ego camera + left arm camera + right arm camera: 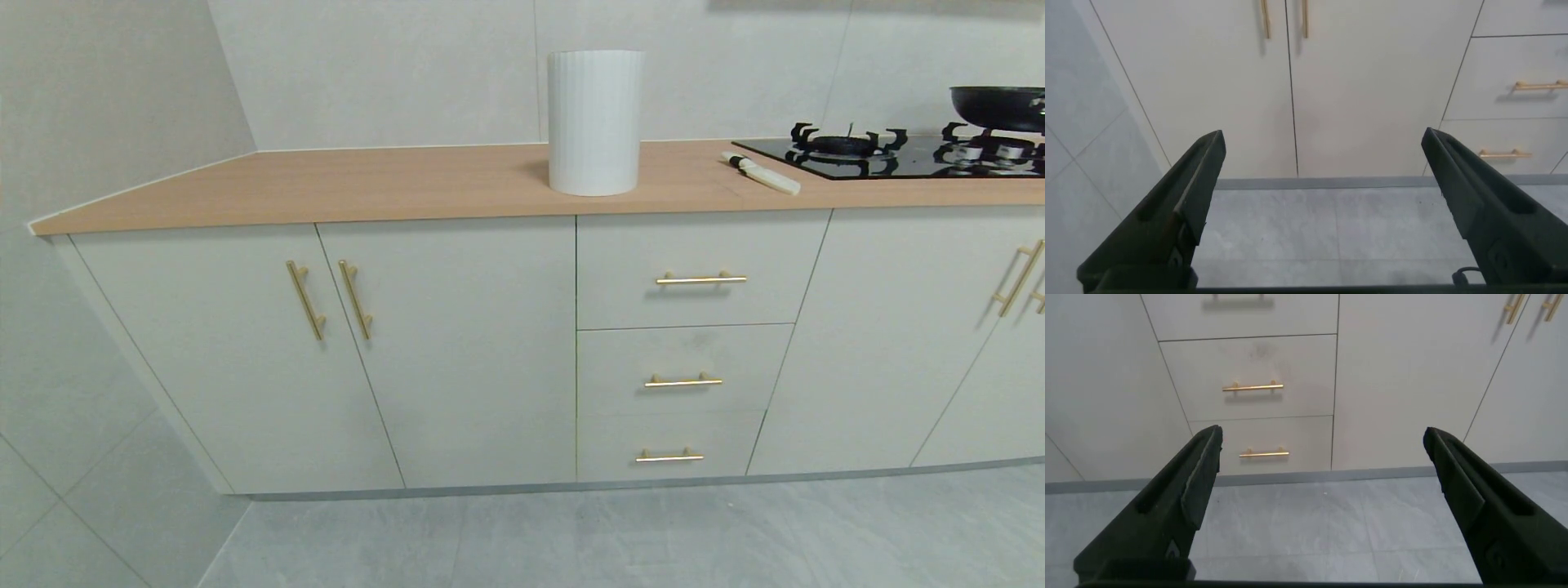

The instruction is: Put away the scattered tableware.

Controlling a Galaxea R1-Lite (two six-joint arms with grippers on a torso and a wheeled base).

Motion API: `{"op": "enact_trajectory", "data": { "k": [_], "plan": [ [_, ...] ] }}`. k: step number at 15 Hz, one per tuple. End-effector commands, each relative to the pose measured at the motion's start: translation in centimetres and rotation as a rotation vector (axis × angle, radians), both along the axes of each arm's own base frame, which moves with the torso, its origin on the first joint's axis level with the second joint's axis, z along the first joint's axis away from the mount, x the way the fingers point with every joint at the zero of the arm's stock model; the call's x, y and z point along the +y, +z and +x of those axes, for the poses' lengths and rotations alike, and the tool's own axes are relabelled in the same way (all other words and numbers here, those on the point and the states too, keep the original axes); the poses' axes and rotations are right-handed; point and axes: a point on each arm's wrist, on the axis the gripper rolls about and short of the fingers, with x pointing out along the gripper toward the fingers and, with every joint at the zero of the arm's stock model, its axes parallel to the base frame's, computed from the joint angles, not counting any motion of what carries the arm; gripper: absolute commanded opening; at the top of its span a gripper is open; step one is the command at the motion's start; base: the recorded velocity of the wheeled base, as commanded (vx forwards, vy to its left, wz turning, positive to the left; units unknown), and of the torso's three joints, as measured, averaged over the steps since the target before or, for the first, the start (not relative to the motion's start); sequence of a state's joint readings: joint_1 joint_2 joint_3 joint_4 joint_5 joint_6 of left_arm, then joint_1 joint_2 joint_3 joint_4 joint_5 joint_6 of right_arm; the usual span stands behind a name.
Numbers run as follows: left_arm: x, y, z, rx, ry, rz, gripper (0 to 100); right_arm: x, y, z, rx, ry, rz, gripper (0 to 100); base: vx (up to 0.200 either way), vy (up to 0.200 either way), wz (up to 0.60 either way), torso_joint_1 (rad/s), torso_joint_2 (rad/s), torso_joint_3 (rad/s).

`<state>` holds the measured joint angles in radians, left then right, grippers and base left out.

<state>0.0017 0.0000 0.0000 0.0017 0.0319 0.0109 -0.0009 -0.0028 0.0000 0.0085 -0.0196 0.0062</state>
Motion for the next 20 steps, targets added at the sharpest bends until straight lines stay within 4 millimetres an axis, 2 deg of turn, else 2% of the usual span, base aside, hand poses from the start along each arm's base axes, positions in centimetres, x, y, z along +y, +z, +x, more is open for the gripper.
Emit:
{"op": "enact_trajectory", "data": {
  "k": [1, 20],
  "plan": [
    [0.0, 0.01, 0.01, 0.001, 0.0, 0.0, 100, 0.0, 0.0, 0.02, 0.003, 0.0, 0.0, 100, 0.0, 0.0, 0.0, 0.0, 0.0, 0.0],
    [0.0, 0.01, 0.01, 0.001, 0.002, -0.003, 100, 0.0, 0.0, 0.02, 0.003, 0.0, 0.0, 100, 0.2, 0.0, 0.0, 0.003, 0.0, 0.004]
  ]
}}
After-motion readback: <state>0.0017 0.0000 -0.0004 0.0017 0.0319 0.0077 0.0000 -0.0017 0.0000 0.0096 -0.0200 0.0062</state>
